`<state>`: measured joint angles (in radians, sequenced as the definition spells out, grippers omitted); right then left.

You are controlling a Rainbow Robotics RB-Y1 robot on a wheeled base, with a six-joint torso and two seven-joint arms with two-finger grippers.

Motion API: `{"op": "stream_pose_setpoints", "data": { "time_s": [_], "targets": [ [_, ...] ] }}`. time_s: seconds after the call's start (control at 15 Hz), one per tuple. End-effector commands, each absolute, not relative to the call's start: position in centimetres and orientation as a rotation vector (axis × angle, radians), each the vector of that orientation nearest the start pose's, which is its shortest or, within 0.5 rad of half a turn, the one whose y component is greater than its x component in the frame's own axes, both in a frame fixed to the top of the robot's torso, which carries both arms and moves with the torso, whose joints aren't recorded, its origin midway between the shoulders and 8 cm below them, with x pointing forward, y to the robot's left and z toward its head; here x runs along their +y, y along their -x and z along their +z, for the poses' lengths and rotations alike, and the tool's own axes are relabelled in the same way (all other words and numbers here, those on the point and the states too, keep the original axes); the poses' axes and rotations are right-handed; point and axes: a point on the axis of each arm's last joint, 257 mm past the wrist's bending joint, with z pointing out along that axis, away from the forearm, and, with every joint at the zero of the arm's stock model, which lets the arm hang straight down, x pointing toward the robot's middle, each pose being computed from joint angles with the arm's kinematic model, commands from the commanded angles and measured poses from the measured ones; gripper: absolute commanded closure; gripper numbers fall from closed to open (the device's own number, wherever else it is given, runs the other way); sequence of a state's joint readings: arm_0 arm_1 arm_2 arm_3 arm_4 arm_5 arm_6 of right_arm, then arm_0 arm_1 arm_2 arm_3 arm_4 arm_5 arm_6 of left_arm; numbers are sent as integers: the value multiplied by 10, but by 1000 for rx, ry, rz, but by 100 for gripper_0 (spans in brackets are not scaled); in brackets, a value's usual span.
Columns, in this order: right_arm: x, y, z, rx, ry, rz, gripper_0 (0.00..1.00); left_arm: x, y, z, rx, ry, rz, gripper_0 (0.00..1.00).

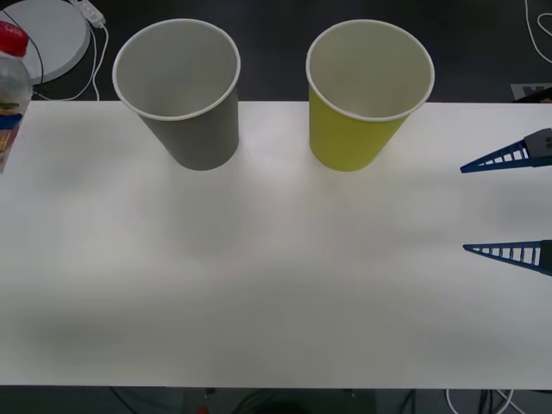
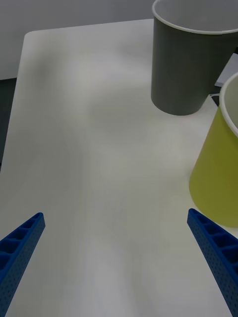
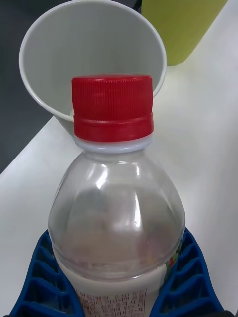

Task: Put the can into the green bin and the plastic bottle into the gray bin

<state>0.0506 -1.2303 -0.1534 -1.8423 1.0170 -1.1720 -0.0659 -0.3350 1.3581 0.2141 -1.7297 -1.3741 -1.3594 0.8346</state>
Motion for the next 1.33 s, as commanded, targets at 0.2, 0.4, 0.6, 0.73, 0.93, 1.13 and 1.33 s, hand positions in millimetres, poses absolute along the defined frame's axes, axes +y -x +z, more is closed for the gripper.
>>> {"op": "stream_pose_setpoints", "data": {
  "time_s": [0.2, 0.4, 0.6, 0.73, 0.93, 1.13, 1.33],
  "targets": [
    [-263, -366, -105, 1501, 1536, 414, 0, 326, -459, 4, 2025, -1188, -174, 100],
    [-263, -366, -105, 1501, 1536, 414, 0, 317, -471, 8, 2030, -1207, -174, 100],
    [-263, -366, -105, 1501, 1536, 414, 0, 310, -480, 14, 2039, -1237, -161, 100],
    [-263, -366, -105, 1501, 1536, 414, 0, 307, -485, 20, 2052, -1263, -148, 100],
    [-263, -366, -105, 1501, 1536, 414, 0, 301, -495, 30, 2075, -1291, -116, 100],
    [-263, -366, -105, 1501, 1536, 414, 0, 292, -509, 36, 2090, -1303, -101, 100],
    [-263, -366, -105, 1501, 1536, 414, 0, 277, -524, 41, 2091, -1305, -115, 100]
  ]
}}
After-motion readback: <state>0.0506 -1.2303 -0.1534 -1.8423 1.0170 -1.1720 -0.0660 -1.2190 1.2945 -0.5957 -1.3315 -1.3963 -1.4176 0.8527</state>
